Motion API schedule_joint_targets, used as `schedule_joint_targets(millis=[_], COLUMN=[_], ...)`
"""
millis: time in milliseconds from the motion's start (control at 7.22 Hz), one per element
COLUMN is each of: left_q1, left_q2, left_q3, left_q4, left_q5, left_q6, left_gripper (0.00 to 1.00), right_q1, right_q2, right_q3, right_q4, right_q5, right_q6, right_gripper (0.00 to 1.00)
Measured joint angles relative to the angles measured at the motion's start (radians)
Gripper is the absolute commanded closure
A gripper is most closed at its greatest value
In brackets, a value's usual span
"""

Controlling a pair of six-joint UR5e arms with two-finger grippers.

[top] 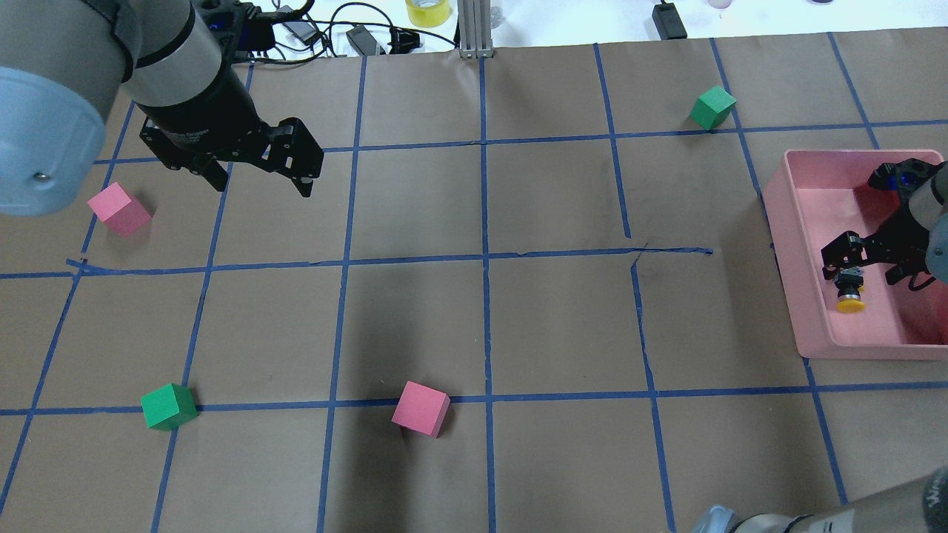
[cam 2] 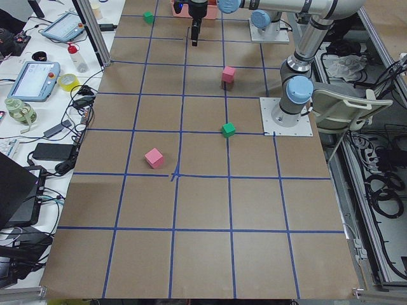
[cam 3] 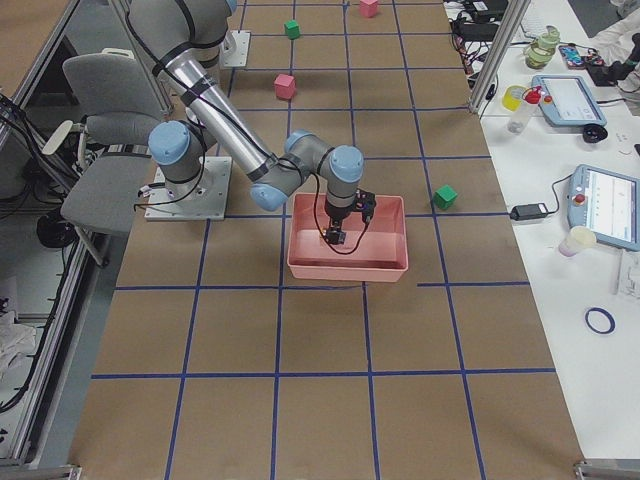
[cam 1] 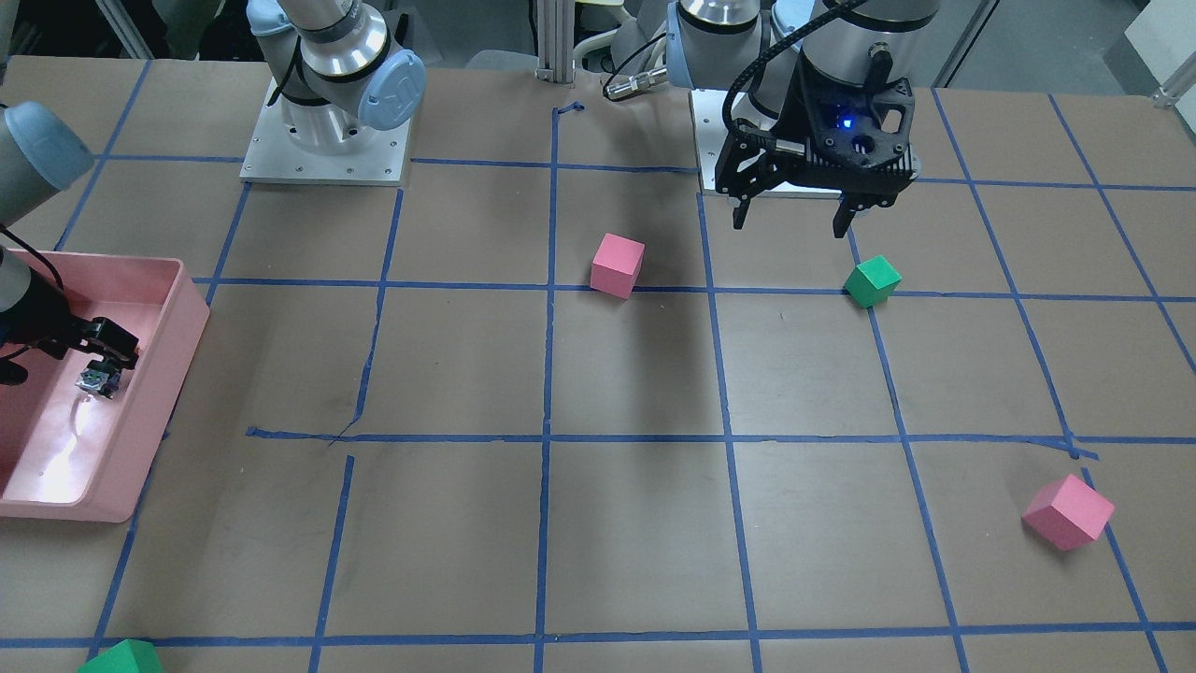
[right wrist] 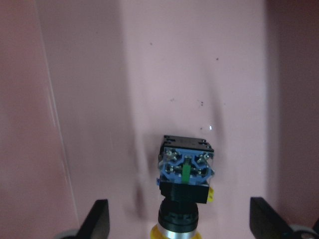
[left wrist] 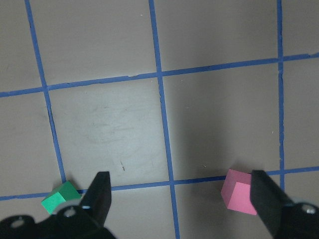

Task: Align button upright
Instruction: 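Lower the right gripper into the bin around the black button body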

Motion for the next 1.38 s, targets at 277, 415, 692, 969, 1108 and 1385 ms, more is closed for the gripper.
schedule_joint_targets(millis=[277,415,692,969,1108,1385], left_q1=[0.000,0.000,0.000,0.000,0.000,0.000], left_q2=[0.000,0.000,0.000,0.000,0.000,0.000], left_q3=[0.000,0.000,0.000,0.000,0.000,0.000], left_q4=[0.000,0.000,0.000,0.000,0.000,0.000], left_q5=[0.000,-0.001,0.000,0.001,0.002,0.002], left_q6=[0.000,0.000,0.000,0.000,0.000,0.000], left_gripper=[0.00,0.00,0.00,0.00,0.00,0.00], right_q1=[0.000,0.000,0.000,0.000,0.000,0.000], right_q2=[0.004,0.005,0.009,0.017,0.021,0.024], right_q3=[0.004,0.006,0.007,0.008,0.008,0.007], right_q4=[-0.007,-0.009,-0.014,-0.029,-0.033,-0.036], right_q5=[-0.002,-0.003,-0.004,-0.005,-0.006,-0.014], right_q6=[-0.001,-0.001,-0.002,-0.004,-0.004,-0.006], right_gripper=[0.00,0.00,0.01,0.13,0.19,0.56])
